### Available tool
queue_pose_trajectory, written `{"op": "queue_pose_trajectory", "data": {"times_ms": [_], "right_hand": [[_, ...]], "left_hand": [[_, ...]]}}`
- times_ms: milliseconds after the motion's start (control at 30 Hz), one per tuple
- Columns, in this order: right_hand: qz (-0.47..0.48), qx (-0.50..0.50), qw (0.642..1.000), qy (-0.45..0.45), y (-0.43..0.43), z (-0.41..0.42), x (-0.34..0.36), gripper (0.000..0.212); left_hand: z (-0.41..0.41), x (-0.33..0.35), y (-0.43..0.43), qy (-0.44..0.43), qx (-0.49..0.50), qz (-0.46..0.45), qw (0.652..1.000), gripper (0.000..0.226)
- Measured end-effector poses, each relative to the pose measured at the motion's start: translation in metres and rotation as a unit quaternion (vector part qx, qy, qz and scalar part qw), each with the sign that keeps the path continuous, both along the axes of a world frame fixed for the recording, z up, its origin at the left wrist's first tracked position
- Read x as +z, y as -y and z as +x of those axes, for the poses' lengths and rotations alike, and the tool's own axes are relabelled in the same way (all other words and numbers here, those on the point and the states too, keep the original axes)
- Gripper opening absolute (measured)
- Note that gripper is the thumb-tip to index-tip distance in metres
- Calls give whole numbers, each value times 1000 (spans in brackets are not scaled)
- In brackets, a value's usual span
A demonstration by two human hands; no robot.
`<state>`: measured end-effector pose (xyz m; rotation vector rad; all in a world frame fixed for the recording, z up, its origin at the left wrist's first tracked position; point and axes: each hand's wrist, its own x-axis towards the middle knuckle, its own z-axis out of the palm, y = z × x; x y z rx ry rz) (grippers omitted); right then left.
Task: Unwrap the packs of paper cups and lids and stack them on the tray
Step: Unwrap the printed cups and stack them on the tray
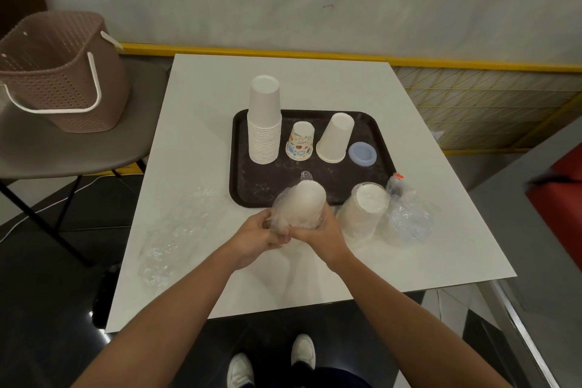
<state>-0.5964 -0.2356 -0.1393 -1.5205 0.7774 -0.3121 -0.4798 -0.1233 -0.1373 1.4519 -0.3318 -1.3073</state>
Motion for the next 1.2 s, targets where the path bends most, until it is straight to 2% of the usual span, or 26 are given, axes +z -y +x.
{"op": "queue_pose_trajectory", "data": {"times_ms": [100, 267, 500, 700, 833, 967, 1033, 1100, 1200], "right_hand": [[11, -2, 1000, 11, 0, 2, 1, 80], [34, 1, 999, 13, -2, 2, 0, 80], [4, -19, 1000, 23, -11, 1, 8, 81], [-8, -38, 999, 20, -12, -2, 20, 78], [-18, -52, 998, 15, -14, -4, 23, 78], [-20, -54, 998, 10, -15, -4, 28, 77], [-19, -48, 999, 10, -15, -4, 29, 77], [-10, -43, 999, 11, -17, -5, 29, 77], [-3, -27, 1000, 7, -20, -5, 29, 78]], "left_hand": [[1, 2, -2, -8, -14, -5, 1000, 56], [-2, 1, -9, -22, -10, -11, 1000, 33], [-4, 3, -14, -95, 22, -23, 995, 23], [-16, 6, -13, -111, 69, -34, 991, 19], [-20, 7, -8, -81, 74, -13, 994, 20], [-18, 9, -9, -41, 37, 18, 998, 27], [-15, 12, -10, 30, 2, 37, 999, 27], [-11, 15, -9, 104, -16, 42, 994, 45], [-5, 19, -9, 64, 39, -21, 997, 82]]}}
